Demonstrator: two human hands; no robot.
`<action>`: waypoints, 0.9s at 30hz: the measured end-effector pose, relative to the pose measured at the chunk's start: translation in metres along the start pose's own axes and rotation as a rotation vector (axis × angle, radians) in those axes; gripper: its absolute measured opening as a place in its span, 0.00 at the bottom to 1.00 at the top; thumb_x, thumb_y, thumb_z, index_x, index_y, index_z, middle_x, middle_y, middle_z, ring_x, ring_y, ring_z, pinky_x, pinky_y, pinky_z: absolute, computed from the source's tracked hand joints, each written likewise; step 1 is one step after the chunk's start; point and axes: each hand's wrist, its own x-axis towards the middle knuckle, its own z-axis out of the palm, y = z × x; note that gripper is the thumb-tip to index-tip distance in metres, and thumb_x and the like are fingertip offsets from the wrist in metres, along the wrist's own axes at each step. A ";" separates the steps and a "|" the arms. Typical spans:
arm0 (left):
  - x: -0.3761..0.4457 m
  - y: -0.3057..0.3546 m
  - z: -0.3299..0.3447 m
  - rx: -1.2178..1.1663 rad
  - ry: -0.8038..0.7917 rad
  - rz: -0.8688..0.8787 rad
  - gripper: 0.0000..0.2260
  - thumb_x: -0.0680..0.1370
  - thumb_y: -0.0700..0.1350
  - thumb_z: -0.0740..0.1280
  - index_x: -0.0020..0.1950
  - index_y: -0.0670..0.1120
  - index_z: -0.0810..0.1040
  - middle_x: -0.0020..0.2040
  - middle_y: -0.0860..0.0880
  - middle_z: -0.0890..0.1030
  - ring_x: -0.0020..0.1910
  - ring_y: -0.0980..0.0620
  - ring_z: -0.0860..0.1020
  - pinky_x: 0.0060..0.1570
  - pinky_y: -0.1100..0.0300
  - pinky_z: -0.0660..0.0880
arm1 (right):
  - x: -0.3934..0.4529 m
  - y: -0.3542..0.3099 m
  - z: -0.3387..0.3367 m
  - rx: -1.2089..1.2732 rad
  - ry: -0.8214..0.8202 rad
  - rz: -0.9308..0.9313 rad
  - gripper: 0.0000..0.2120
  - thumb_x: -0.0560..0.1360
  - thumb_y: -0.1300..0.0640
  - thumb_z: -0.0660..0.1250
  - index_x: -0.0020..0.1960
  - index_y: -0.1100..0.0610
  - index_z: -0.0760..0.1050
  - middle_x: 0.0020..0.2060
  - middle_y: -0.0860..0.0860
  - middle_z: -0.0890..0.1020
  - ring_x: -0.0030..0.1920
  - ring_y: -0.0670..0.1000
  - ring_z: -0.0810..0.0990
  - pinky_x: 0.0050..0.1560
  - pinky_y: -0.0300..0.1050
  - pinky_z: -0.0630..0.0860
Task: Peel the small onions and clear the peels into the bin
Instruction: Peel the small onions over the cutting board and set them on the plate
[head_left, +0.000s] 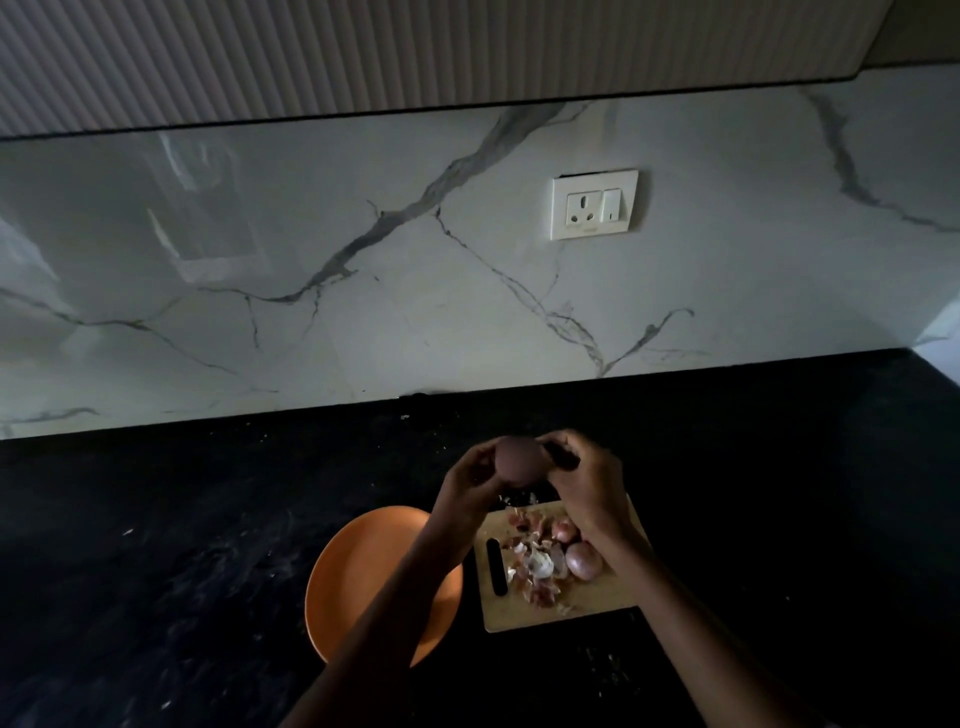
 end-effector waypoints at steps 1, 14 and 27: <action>0.002 -0.001 -0.002 0.008 0.025 0.010 0.20 0.76 0.38 0.71 0.67 0.39 0.74 0.62 0.38 0.79 0.62 0.38 0.79 0.60 0.48 0.79 | 0.001 0.001 0.001 0.016 0.007 0.007 0.09 0.77 0.61 0.71 0.57 0.56 0.82 0.49 0.47 0.84 0.46 0.32 0.79 0.41 0.24 0.73; 0.001 0.001 0.005 -0.190 0.011 -0.078 0.15 0.82 0.39 0.62 0.69 0.42 0.73 0.62 0.42 0.81 0.59 0.45 0.80 0.62 0.50 0.75 | 0.008 0.002 0.009 0.570 -0.001 0.194 0.05 0.79 0.62 0.68 0.52 0.57 0.82 0.48 0.54 0.86 0.50 0.50 0.86 0.51 0.45 0.81; 0.001 0.000 -0.012 -0.172 0.097 -0.046 0.18 0.73 0.32 0.71 0.63 0.38 0.76 0.55 0.41 0.84 0.53 0.48 0.84 0.48 0.59 0.81 | 0.004 0.041 -0.007 -0.130 -0.140 0.178 0.11 0.83 0.52 0.63 0.51 0.56 0.81 0.44 0.54 0.85 0.46 0.53 0.84 0.47 0.47 0.77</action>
